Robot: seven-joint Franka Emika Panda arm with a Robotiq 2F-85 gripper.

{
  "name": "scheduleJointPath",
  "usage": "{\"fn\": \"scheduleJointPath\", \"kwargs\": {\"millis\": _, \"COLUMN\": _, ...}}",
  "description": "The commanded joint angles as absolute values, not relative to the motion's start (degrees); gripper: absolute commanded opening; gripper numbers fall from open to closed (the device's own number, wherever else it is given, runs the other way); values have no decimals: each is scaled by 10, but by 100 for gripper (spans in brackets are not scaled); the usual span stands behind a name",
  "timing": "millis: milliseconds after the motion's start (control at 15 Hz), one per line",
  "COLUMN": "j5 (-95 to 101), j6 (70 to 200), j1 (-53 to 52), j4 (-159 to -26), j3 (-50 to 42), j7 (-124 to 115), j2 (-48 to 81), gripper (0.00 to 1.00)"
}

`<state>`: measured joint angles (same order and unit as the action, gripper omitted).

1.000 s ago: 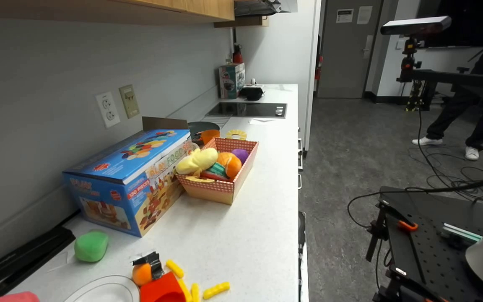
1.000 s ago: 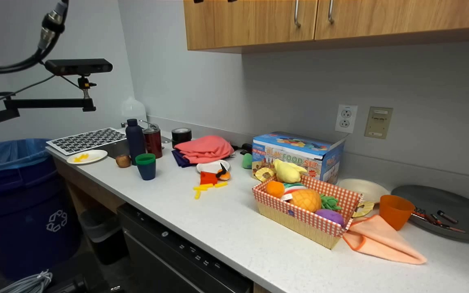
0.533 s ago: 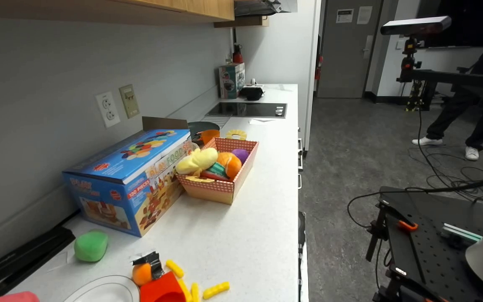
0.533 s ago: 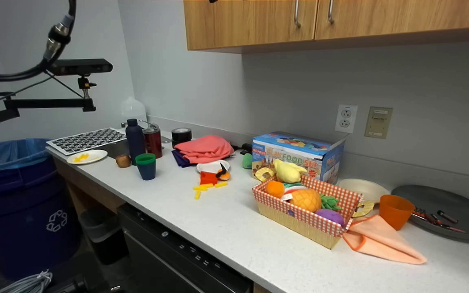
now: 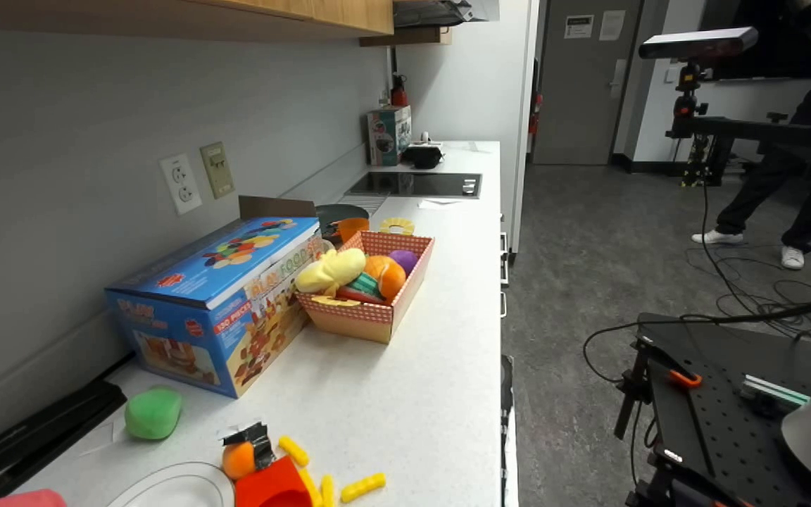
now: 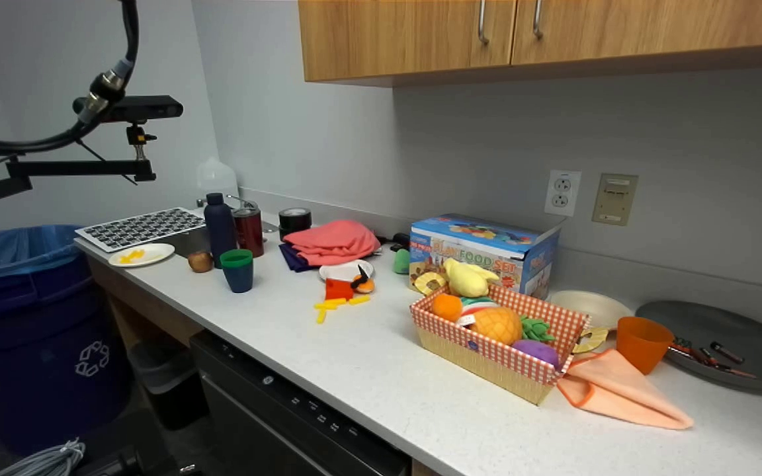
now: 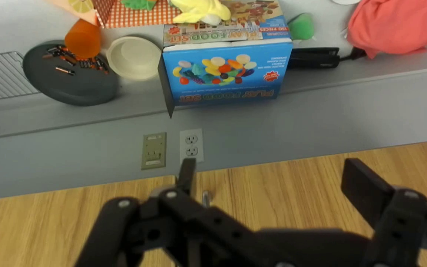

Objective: Open the left upper cabinet door

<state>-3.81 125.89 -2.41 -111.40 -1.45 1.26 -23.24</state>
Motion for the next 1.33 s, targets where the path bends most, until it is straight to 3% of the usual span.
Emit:
{"fn": "scheduleJointPath", "kwargs": {"millis": 0, "j5": -39, "j6": 1267, "j1": -19, "j4": -1116, "j3": -11, "j7": 12, "j2": -232, "gripper": 100}}
{"fn": "scheduleJointPath", "kwargs": {"millis": 1267, "j5": -32, "j6": 1265, "j1": -17, "j4": -1122, "j3": -9, "j7": 28, "j2": -231, "gripper": 100}}
